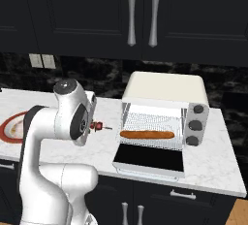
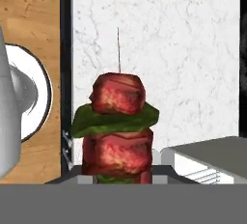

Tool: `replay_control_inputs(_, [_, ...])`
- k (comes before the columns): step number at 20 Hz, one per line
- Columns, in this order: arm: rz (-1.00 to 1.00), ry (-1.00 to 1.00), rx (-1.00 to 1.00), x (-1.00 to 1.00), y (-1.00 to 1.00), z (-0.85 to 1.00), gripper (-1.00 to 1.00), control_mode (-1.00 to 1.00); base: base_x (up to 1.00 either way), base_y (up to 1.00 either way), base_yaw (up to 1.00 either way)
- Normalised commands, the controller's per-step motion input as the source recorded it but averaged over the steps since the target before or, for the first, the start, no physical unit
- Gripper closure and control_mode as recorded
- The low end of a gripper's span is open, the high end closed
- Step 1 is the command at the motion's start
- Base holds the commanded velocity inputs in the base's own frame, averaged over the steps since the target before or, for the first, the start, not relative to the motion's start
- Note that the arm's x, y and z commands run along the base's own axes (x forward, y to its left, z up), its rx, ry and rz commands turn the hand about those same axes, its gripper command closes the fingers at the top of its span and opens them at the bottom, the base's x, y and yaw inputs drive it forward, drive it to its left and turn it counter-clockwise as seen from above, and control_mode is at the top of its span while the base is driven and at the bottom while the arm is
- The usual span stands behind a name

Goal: Pick up the kebab skewer and baguette bread, and place them inside the toaster oven. Close the toaster oven door and start by setting the timer.

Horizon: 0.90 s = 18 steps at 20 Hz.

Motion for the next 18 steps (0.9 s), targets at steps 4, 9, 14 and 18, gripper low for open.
replay_control_inputs(4, [0.07, 0.0, -0.1, 0.16, -1.0, 0.01, 1.0, -1.0, 0.0, 0.0, 0.0])
replay_control_inputs(9, [0.0, 0.0, -0.06, 0.22, -1.0, 0.0, 1.0, -1.0, 0.0, 0.0, 0.0])
replay_control_inputs(14, [0.0, 0.0, -0.01, 0.63, -0.88, 0.06, 1.0, -1.0, 0.0, 0.0, 0.0])
replay_control_inputs(18, [-0.06, 0.0, 0.0, 0.68, -0.5, 0.02, 1.0, -1.0, 0.0, 0.0, 0.0])
